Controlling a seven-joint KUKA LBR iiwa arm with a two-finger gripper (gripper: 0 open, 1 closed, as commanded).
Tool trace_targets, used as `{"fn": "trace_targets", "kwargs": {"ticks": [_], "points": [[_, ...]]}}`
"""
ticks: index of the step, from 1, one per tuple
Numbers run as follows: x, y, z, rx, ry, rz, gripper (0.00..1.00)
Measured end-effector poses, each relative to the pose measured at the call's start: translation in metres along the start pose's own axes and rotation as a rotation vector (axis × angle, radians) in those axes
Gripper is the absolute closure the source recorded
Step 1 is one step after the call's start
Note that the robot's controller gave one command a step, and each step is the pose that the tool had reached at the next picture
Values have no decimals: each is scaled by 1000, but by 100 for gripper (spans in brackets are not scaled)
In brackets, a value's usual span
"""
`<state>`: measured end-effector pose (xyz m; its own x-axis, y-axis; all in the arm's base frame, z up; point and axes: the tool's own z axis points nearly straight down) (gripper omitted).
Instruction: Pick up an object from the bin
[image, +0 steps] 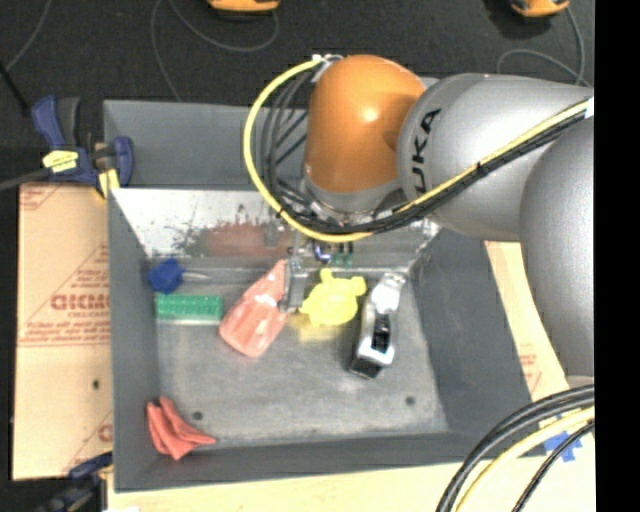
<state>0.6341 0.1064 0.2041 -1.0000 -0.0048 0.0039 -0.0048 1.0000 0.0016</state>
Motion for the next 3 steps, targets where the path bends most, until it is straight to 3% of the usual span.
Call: {"fn": "trace_targets", "kwargs": {"ticks": [1, 2, 3], "points": [[-1, 0, -5, -1, -8, 1, 0], [-2, -1, 14, 1, -15, -55, 0], [4, -10, 80, 2, -14, -210, 0]]}}
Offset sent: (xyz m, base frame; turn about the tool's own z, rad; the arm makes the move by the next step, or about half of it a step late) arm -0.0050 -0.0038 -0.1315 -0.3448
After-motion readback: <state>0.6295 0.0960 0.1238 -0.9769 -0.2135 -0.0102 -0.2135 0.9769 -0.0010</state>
